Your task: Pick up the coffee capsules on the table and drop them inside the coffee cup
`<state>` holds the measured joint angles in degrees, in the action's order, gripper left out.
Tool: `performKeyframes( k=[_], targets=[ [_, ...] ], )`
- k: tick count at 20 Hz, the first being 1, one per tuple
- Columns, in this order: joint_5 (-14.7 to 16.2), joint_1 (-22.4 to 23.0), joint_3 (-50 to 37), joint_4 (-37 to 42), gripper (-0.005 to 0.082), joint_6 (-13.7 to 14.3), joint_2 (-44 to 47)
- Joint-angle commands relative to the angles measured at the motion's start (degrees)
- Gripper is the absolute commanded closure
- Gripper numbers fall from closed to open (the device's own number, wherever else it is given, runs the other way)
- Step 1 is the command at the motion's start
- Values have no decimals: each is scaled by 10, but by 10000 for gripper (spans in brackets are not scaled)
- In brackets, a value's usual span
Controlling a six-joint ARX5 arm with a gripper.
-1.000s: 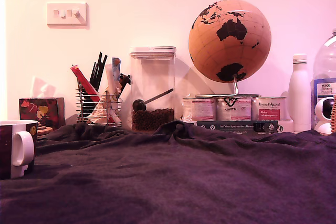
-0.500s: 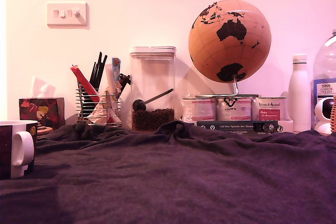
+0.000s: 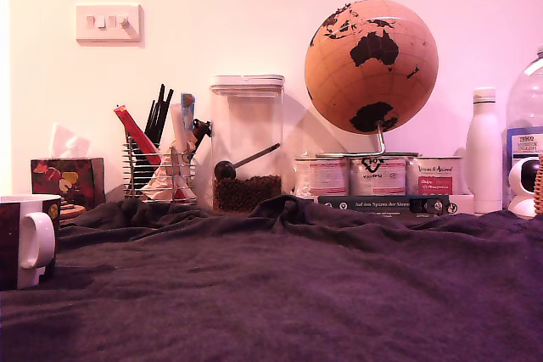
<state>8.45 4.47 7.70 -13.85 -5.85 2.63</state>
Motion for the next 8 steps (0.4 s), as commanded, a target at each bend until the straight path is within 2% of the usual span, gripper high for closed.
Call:
performKeyframes(
  k=[1,4,8],
  targets=[
    [-9,1,-17,-14,793,-2,-20],
    [-23,1,-17,-38,793,-2,-34],
    [-23,1,-17,-40,793,-1,-34]
  ],
)
